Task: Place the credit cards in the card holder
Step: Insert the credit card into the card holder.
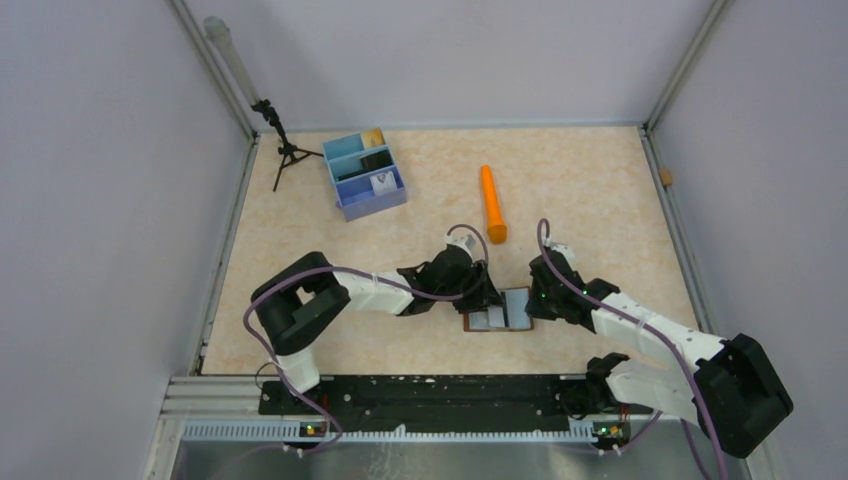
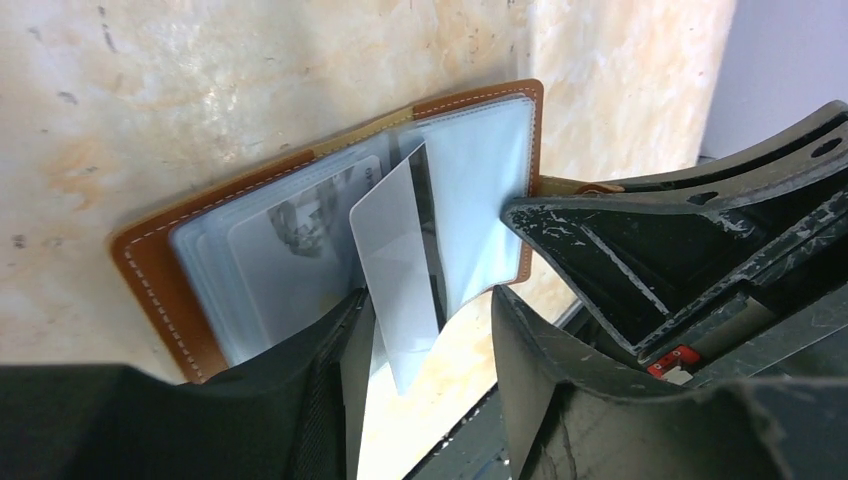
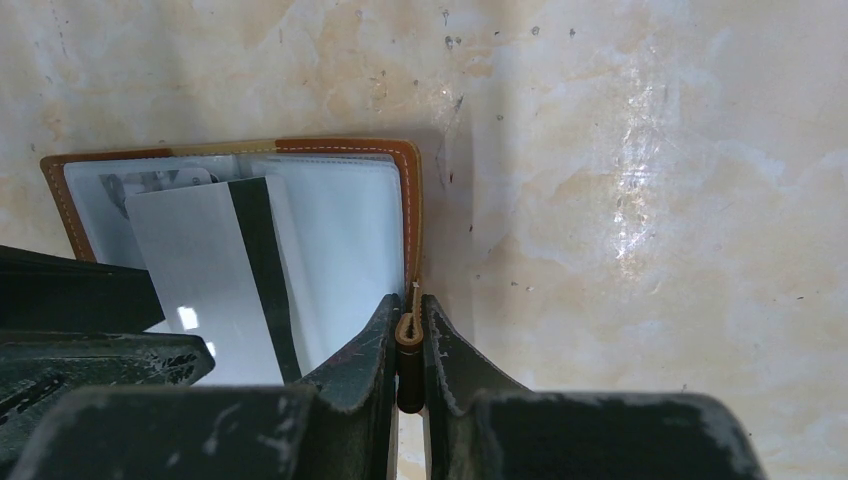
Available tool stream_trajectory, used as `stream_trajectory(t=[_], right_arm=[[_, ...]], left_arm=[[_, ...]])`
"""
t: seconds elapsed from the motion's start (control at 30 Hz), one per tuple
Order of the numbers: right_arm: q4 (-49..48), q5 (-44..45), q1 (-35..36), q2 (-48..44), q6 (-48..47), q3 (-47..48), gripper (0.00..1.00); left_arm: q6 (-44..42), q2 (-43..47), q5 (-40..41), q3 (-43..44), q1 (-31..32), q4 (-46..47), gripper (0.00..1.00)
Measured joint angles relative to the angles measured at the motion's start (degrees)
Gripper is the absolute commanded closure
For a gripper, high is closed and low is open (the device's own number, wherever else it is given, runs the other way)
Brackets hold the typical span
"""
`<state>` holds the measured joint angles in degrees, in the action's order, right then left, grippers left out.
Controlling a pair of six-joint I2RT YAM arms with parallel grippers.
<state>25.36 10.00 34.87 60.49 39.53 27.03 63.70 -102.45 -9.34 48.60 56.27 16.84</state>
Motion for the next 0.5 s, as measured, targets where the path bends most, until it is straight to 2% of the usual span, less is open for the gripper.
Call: stream_trajectory(t=[0.27,0.5], right_arm=[[-0.02,0.09,0.15,0.00,0.04,0.00,1.00],[-0.02,0.13,0.22,0.00,0.04,0.00,1.00]], left_arm=[[-3.67,2.89,3.04,1.90,-0.04,-9.51,0.51],[-3.87,3.37,3.21,1.95,0.11,-11.17,0.56]])
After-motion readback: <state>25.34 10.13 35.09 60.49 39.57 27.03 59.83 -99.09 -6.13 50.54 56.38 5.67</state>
